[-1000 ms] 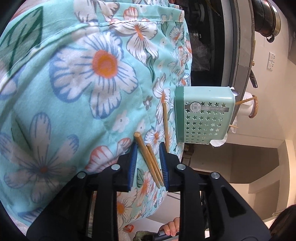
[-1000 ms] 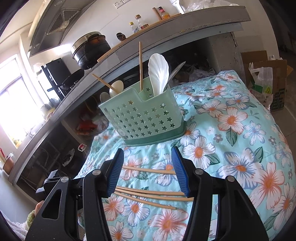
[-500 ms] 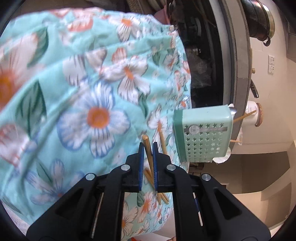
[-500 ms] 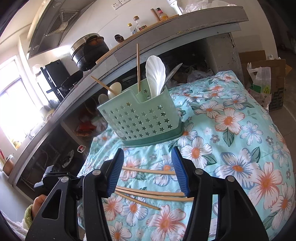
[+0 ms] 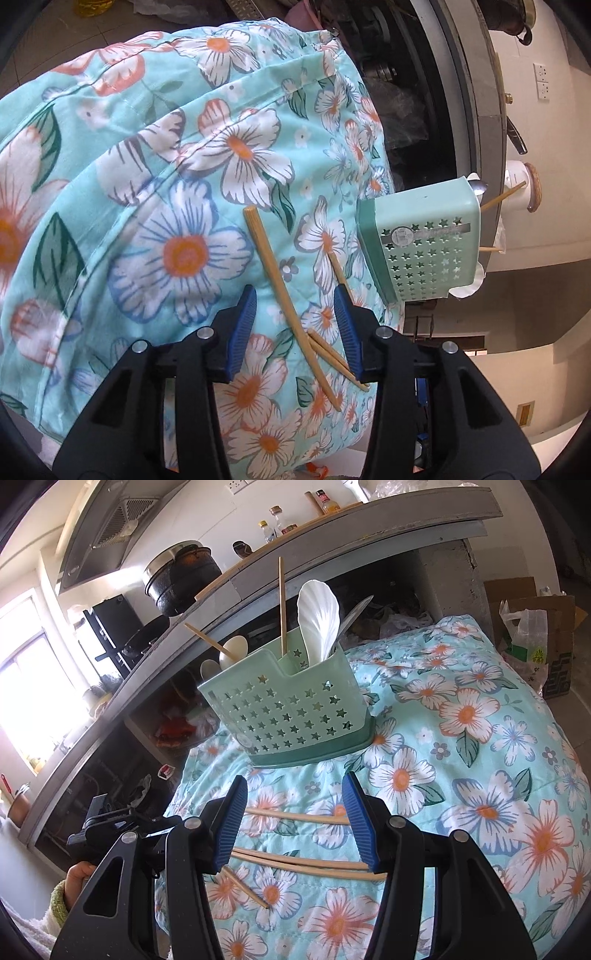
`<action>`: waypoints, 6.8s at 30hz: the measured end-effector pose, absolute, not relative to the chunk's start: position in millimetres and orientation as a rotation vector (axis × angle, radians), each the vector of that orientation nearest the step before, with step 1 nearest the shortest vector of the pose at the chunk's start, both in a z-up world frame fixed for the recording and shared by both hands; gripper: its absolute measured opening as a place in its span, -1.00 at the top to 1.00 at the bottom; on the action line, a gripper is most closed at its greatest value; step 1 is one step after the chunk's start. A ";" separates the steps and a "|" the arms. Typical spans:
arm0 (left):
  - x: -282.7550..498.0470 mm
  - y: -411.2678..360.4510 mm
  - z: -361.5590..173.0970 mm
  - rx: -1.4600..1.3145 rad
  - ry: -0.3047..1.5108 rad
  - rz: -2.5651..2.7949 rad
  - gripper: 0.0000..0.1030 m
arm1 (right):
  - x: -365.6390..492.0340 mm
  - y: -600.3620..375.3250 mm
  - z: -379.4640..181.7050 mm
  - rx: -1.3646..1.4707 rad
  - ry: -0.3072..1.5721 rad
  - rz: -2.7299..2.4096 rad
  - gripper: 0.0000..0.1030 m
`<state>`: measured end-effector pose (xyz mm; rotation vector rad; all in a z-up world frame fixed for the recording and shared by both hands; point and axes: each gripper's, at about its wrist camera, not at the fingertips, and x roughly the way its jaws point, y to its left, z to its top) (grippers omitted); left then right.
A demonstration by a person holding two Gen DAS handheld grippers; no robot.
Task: Organize utensils
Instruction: 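Close the right tool on another chopstick while the left tool lifts its chopstick, then carry both held chopsticks up over the green caddy, then lower the chopstick into the caddy and open the left tool, then lower the chopstick into the caddy and open the right tool, then move both open tools down toward the last two chopsticks on the quilt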
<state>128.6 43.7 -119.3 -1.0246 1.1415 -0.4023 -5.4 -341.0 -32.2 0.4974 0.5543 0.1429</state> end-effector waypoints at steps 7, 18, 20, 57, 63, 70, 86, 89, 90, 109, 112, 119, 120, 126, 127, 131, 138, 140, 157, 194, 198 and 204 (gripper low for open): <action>144.7 41.7 -135.4 -1.016 1.147 -0.390 0.80 | -3.5 -334.2 -33.0 0.473 0.566 0.171 -0.02; 130.7 49.7 -120.6 -0.985 1.052 -0.433 0.84 | 52.0 -248.8 -30.1 0.023 0.724 0.419 0.07; 127.9 51.3 -114.8 -0.977 1.025 -0.441 0.84 | 68.1 -233.8 -33.6 -0.036 0.746 0.462 0.14; 77.0 60.0 41.0 -0.634 0.559 -0.673 0.91 | 67.7 -271.7 61.0 -0.039 0.433 0.276 0.88; 83.1 55.4 69.1 -0.595 0.479 -0.704 0.91 | 31.6 -305.6 84.5 0.097 0.325 0.211 0.89; 102.9 38.8 121.5 -0.539 0.352 -0.748 0.91 | 4.3 -318.7 81.6 0.176 0.288 0.175 0.89; 174.7 -93.7 171.8 -0.313 0.218 -0.748 0.91 | -10.8 -339.0 77.8 0.289 0.266 0.212 0.89; 178.4 -111.0 159.0 -0.264 0.239 -0.732 0.91 | -11.0 -342.7 76.9 0.297 0.268 0.209 0.89; 179.2 -114.5 155.6 -0.253 0.242 -0.728 0.91 | -10.9 -344.2 76.4 0.299 0.269 0.208 0.89; 169.8 -116.2 113.1 -0.204 0.348 -0.702 0.33 | -7.0 -344.5 73.0 0.300 0.290 0.198 0.89; 162.8 -105.1 114.8 -0.236 0.348 -0.703 0.23 | -6.9 -343.0 76.9 0.290 0.282 0.195 0.89; 142.7 -71.4 114.6 -0.295 0.339 -0.701 0.10 | -5.8 -342.3 105.6 0.258 0.210 0.202 0.89; 139.6 -66.6 113.6 -0.297 0.341 -0.698 0.05 | -4.3 -342.2 112.2 0.247 0.193 0.201 0.89; 124.0 -36.0 97.0 -0.310 0.386 -0.666 -0.06 | 15.4 -341.1 151.2 0.200 0.095 0.207 0.89; 121.4 -30.8 92.9 -0.314 0.397 -0.659 -0.07 | 21.1 -341.3 157.1 0.196 0.079 0.207 0.89; 113.3 -15.6 78.1 -0.309 0.438 -0.628 -0.17 | 49.7 -340.0 173.8 0.188 0.038 0.199 0.89; 98.7 9.0 53.2 -0.329 0.486 -0.569 -0.23 | 114.8 -331.4 160.5 0.170 0.076 0.142 0.89; 95.0 13.8 46.7 -0.323 0.501 -0.555 -0.25 | 129.2 -330.6 148.7 0.180 0.101 0.139 0.89; 82.0 17.4 21.5 -0.277 0.555 -0.545 -0.32 | 108.0 -339.8 109.5 0.208 0.194 0.076 0.20; 67.8 -29.2 -18.7 -0.203 0.811 -0.529 -0.36 | 20.8 -307.6 -24.5 0.526 0.609 0.230 -0.06; 63.5 -41.4 -34.0 -0.242 0.884 -0.577 -0.35 | 18.6 -310.2 -26.0 0.529 0.616 0.230 -0.06; 60.3 -57.1 -54.2 -0.342 0.987 -0.658 -0.21 | 13.6 -316.3 -30.7 0.535 0.634 0.216 -0.06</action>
